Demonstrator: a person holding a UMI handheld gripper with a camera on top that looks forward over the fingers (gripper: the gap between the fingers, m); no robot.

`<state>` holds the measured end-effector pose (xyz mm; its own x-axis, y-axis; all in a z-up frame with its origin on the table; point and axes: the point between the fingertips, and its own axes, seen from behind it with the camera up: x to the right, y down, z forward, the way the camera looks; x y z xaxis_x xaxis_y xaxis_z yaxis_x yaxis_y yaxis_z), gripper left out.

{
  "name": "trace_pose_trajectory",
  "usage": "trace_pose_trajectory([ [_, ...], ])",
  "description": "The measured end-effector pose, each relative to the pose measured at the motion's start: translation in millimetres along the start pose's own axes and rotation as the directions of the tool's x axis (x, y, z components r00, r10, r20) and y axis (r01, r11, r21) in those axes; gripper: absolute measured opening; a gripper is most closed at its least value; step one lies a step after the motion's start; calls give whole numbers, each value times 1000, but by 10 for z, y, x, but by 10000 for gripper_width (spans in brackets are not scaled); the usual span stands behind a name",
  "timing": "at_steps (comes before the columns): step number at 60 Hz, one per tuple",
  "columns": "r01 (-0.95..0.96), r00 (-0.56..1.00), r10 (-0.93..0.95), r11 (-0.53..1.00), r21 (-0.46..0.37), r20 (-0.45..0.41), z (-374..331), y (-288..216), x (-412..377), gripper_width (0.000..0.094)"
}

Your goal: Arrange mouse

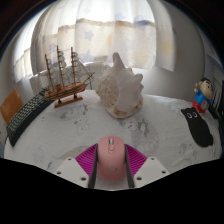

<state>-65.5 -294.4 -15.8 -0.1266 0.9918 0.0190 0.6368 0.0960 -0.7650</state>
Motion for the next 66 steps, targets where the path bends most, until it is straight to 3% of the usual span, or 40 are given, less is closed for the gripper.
trace_pose_trajectory([
  [8,-64,997,65,997,-32,36,-209,-206,143,407],
  [18,-85,996,82,994,72,45,-722,-999,823,400],
  [30,-56,993,74,981,183,-94,-848,-1669,2418,397],
  [38,-63,978,93,985,160,-186,-428,-1446,3463,396],
  [52,-106,977,107,994,11,-182,365,-457,4176,399],
  [60,-114,979,111,994,-3,-169,449,-282,4243,546],
  [62,-121,979,116,993,-18,-165,425,-273,4243,669],
  [64,-121,979,117,992,-18,-166,371,-310,4244,865],
  [66,-113,978,110,994,-6,-176,296,-373,4267,832],
])
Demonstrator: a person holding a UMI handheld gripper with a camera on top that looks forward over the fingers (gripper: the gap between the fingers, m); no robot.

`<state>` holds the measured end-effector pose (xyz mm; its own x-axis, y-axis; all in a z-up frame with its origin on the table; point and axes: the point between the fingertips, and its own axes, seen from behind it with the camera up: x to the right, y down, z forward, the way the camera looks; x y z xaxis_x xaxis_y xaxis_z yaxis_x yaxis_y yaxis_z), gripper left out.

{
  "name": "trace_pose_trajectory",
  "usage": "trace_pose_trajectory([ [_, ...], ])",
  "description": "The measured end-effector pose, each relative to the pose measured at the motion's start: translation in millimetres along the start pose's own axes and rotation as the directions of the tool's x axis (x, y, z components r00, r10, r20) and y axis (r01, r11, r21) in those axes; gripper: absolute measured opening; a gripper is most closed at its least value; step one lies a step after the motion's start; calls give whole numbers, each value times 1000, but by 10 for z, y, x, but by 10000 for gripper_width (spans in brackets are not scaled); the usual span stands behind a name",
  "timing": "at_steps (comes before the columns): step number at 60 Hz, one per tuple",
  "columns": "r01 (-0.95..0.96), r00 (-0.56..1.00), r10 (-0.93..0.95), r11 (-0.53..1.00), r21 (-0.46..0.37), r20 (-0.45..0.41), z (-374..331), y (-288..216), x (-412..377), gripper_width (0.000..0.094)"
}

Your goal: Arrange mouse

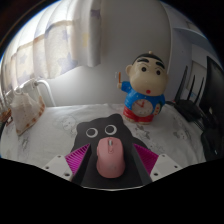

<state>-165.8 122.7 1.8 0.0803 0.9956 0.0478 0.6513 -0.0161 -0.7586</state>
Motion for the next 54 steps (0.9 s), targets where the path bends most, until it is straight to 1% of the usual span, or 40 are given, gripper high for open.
trace_pose_trajectory([
  [5,27,999,-26,999,30,-18,-371,-173,-19,850],
  [8,14,1000,-13,1000,23,-18,-657,-217,-58,848],
  [11,-6,1000,6,1000,13,0,-984,-213,-158,848],
  [18,-40,999,40,999,-16,27,-1751,-61,-352,848],
  [23,-26,1000,27,999,-36,14,-2201,131,-426,846],
  [27,-15,1000,15,999,-30,-6,-2459,257,-464,847],
  [30,0,1000,-1,1000,-21,-16,-2595,355,-485,846],
  [43,23,999,-24,998,-52,-29,-2756,766,-609,849],
  [47,18,999,-20,998,-60,-38,-2749,814,-598,849],
  [54,46,997,-48,998,-34,-59,-2756,748,-554,851],
])
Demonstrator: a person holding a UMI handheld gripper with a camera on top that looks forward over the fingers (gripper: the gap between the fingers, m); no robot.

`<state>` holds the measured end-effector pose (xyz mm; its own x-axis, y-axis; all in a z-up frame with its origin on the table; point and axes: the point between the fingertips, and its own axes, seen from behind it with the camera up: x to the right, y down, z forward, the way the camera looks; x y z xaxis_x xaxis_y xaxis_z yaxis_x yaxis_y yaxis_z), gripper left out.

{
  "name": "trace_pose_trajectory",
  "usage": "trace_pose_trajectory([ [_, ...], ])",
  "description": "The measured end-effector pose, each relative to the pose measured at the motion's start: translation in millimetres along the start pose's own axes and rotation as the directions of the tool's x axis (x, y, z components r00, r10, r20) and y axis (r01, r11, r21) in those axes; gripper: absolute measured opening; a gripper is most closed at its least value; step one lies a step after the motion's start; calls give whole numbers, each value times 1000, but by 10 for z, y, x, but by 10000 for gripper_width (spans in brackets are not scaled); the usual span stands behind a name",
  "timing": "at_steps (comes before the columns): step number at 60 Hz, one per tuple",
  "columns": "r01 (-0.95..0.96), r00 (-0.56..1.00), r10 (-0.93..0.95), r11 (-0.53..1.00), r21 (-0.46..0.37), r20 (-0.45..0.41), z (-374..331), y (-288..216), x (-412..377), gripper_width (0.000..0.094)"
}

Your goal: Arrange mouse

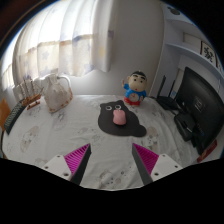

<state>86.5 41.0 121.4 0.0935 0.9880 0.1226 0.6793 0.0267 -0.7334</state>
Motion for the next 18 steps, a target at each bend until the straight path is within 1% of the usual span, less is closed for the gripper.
trace_pose_trajectory([
  [6,11,1000,-10,1000,13,-18,1,-55,27,851],
  [11,-5,1000,5,1000,17,-16,-8,-111,10,852],
  [18,4,1000,-4,1000,3,-10,4,-146,-13,853],
])
